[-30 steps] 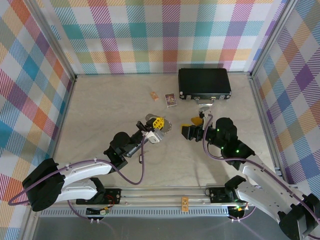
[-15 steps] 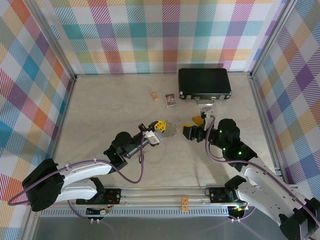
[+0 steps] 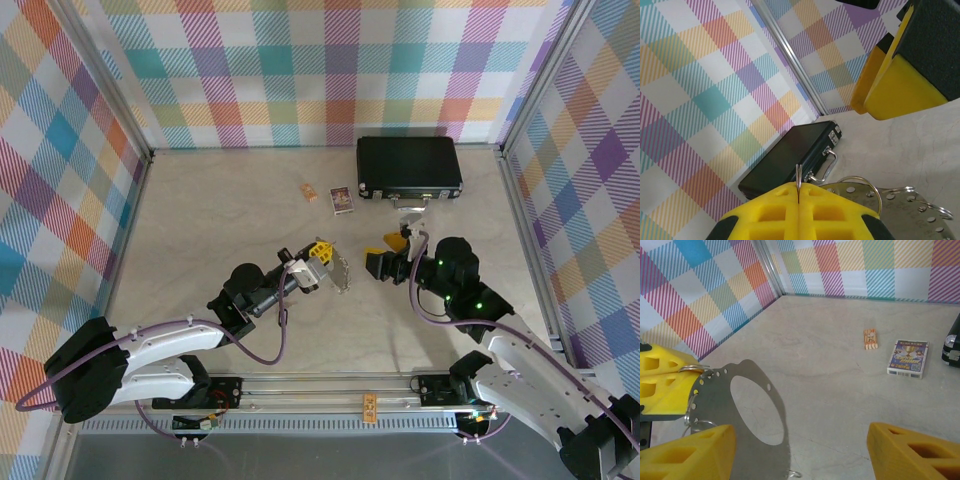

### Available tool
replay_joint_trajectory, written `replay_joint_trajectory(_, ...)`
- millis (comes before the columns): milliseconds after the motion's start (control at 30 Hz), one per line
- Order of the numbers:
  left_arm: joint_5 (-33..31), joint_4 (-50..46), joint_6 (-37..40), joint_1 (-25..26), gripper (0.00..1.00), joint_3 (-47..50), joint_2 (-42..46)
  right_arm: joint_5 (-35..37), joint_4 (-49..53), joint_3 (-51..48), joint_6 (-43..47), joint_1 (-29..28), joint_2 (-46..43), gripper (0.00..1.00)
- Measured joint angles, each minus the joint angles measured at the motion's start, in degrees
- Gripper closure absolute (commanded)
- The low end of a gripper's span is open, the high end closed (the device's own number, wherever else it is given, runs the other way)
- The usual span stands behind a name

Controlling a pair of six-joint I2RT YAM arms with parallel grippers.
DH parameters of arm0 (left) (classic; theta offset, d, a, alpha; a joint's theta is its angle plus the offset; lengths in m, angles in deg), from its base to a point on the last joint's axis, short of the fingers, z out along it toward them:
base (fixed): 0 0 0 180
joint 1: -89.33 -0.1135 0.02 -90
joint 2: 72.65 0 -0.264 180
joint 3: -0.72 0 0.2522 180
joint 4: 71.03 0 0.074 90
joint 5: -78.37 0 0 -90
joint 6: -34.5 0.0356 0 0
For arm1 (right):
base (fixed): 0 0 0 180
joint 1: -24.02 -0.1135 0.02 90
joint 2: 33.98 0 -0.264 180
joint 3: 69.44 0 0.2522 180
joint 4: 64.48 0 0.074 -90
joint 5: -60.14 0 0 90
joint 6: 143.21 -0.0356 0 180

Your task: Put the keys on the keyring

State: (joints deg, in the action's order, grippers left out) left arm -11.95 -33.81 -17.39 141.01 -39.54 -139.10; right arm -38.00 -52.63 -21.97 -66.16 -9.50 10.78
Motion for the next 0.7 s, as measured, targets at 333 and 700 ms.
replay_joint_trajectory(333, 0.74, 0.22, -2.47, 0.0, 1.0, 0.0, 0.0, -0.66, -0.2, 0.09, 0.17, 0.0, 2.49, 0.35)
replay_joint_trajectory(700, 3.8, 6.86, -14.4, -1.01, 1.0, 0.0, -0.85, -5.31, -2.01, 2.4, 0.07, 0.0, 6.51, 0.47)
